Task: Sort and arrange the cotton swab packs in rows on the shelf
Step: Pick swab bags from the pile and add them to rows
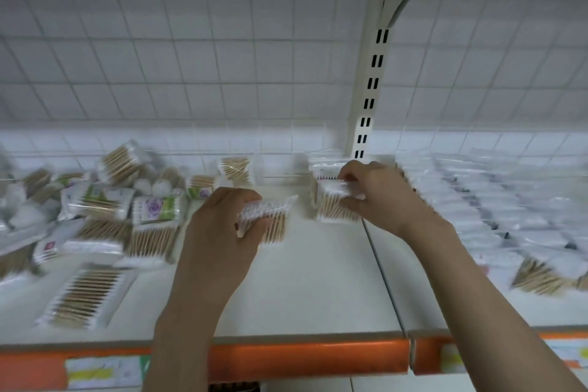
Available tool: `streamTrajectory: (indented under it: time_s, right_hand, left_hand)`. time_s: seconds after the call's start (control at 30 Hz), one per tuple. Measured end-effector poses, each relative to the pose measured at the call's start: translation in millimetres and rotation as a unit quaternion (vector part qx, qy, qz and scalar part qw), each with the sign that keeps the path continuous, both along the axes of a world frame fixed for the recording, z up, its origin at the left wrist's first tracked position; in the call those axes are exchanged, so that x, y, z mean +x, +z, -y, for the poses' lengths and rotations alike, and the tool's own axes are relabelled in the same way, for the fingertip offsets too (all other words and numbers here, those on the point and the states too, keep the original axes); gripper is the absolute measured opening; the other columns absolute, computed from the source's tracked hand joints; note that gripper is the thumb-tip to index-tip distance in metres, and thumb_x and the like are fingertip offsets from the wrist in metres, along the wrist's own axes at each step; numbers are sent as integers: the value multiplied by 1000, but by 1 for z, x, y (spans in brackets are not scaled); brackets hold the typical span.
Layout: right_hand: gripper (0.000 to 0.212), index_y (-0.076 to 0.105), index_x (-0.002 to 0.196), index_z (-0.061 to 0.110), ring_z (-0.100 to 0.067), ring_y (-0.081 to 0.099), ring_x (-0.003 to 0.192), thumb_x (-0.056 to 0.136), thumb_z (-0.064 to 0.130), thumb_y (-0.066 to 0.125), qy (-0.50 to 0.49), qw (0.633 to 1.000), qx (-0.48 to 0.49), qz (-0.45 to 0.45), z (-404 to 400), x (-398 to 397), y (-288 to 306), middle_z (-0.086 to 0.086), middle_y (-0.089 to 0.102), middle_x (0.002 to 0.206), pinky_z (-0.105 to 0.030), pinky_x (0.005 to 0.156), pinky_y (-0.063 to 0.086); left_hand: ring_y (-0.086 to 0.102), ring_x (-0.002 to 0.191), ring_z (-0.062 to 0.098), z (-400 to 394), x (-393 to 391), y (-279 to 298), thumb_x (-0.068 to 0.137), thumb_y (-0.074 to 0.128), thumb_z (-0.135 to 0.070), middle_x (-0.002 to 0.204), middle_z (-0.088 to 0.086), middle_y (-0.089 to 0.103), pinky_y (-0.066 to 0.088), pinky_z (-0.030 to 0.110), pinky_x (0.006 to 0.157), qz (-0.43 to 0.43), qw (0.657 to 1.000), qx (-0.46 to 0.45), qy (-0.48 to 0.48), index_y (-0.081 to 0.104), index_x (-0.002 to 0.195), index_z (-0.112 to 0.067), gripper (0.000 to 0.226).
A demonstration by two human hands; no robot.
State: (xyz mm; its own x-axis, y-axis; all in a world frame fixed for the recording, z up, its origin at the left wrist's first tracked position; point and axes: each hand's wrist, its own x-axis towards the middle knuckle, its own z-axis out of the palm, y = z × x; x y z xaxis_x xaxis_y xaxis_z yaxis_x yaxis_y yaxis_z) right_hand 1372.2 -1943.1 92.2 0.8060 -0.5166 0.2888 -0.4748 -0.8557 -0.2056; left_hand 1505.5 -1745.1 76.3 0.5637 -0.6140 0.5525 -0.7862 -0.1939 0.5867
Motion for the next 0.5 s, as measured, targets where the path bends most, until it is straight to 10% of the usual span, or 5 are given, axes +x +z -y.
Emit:
streamTrajectory:
  time_s: [0.5]
  right_hand:
    - [36, 56, 118, 21, -23, 50, 106, 83, 22, 64, 30, 998, -44, -31, 43, 36, -31, 1, 52, 114, -32, 87, 41]
  left_hand:
    - [59, 74, 10, 5, -5, -27, 75, 74, -12, 91, -16, 55, 54, 40, 64, -29, 998, 0, 48, 65, 99, -20, 27]
